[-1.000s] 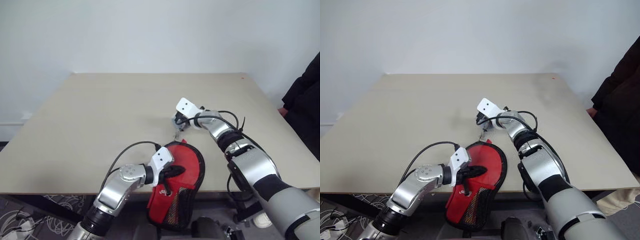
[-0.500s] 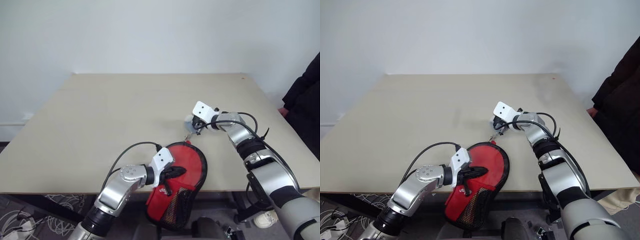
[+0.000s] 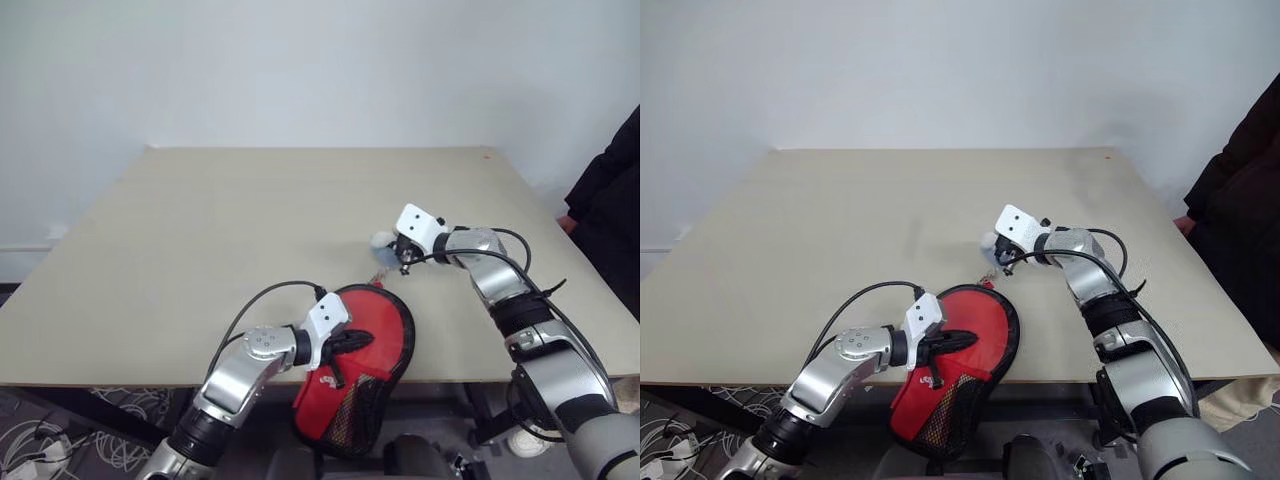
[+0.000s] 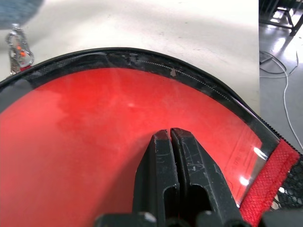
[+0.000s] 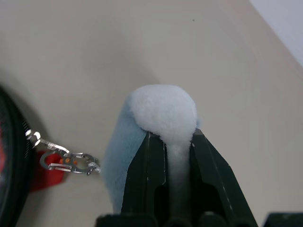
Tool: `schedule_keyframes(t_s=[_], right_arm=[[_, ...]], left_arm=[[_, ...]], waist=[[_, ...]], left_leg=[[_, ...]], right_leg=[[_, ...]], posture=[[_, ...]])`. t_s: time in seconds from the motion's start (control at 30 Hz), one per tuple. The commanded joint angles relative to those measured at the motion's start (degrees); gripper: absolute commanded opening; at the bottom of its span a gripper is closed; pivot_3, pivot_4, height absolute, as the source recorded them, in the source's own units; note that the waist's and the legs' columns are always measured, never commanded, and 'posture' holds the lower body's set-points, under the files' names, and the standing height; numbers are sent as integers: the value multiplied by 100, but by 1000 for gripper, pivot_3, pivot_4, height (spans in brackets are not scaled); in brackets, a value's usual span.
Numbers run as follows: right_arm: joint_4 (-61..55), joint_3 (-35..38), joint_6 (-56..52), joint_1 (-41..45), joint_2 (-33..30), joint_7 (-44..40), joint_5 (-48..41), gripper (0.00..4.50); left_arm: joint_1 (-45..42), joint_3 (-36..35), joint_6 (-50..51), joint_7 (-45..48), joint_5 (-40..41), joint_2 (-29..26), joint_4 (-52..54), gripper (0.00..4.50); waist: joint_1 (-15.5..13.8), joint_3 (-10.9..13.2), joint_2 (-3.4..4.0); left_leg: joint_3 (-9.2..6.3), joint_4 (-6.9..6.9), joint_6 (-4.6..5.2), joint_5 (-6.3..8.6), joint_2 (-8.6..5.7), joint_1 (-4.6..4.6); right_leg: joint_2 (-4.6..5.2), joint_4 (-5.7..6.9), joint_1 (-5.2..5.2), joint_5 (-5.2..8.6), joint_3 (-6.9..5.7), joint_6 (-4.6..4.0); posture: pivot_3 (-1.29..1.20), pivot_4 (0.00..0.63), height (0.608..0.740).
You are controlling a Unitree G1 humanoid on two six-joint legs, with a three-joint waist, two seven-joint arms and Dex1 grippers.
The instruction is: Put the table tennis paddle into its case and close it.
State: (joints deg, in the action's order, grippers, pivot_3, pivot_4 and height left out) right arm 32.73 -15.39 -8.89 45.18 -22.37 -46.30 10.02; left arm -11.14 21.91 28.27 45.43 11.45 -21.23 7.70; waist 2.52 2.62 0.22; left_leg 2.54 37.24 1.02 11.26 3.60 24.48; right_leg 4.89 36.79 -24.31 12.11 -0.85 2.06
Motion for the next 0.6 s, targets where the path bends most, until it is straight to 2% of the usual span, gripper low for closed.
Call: schedule_keyframes(t_s=[0.03, 0.6], right_arm=[[-459, 242, -120, 31, -196, -20, -141, 118], [-1021, 373, -335, -416, -1167, -464, -373, 118]], left_arm=[[13, 180, -39, -77, -264, -13, -340, 0], [24, 287, -392, -66, -511, -33, -528, 0]], waist=[[-1, 0, 0], [-55, 2, 2]], left_leg=[[0, 0, 0, 0, 0, 0], [3, -4, -1, 1, 0, 2]], right_leg=[[0, 0, 0, 0, 0, 0], [7, -12, -5, 0, -4, 0]], posture=[[0, 0, 725], [0, 0, 725]])
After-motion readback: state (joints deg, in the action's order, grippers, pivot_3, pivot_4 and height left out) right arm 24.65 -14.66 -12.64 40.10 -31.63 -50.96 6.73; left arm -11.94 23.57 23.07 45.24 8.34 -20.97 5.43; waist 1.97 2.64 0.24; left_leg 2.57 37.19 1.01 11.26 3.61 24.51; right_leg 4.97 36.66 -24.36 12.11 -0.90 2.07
